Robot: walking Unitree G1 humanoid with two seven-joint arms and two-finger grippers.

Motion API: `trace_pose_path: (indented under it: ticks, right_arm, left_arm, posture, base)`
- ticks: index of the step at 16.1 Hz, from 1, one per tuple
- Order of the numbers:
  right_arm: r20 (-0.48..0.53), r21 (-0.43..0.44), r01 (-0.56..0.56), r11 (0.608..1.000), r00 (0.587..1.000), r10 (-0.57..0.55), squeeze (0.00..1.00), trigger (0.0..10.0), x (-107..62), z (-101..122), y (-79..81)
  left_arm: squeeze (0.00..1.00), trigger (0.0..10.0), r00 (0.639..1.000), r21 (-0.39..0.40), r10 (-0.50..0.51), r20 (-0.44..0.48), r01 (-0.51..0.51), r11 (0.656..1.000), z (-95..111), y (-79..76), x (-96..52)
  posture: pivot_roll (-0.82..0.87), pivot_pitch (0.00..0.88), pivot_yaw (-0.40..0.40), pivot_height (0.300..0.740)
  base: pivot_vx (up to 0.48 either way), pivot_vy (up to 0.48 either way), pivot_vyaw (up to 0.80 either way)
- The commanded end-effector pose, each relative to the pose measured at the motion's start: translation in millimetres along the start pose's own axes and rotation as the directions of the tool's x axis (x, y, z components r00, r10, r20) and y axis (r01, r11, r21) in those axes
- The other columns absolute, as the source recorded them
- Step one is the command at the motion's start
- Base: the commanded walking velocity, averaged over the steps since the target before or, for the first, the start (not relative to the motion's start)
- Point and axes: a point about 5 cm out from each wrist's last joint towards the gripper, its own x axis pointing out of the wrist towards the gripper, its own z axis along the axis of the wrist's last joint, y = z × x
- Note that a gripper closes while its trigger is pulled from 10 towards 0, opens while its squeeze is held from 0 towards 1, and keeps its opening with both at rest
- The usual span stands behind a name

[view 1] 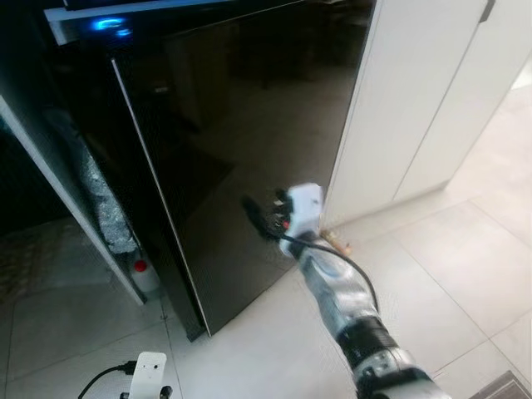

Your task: Restocking fridge

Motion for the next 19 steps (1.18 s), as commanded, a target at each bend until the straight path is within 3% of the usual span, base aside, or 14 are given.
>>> trace_pose_path:
  ticks: [1,14,19]
  right_arm:
    - [0.025,0.001,0.012,1.0,1.0,-0.012,0.0,10.0,1.0,3.1,0.9]
    - [0.049,-0.003,0.014,1.0,0.999,-0.013,0.0,10.0,1.4,5.8,3.2]
    - [0.043,0.005,0.038,0.999,0.998,-0.038,0.0,10.0,-0.7,4.1,-0.1]
  left_arm:
    - [0.0,10.0,0.999,0.012,0.012,-0.043,-0.012,1.0,-12.7,3.9,-2.6]
    - [0.0,10.0,0.999,0.021,0.02,-0.043,-0.02,1.0,-11.2,6.8,-2.2]
    - [0.0,10.0,0.999,0.022,0.022,-0.04,-0.021,1.0,-11.6,8.1,-2.4]
  posture:
    - [-0.16,0.0,0.001,0.74]
    - [-0.15,0.0,0.006,0.74]
    - [-0.16,0.0,0.01,0.74]
  base:
    - [0.0,0.0,0.79]
    - [0.0,0.0,0.79]
    - [0.0,0.0,0.0]
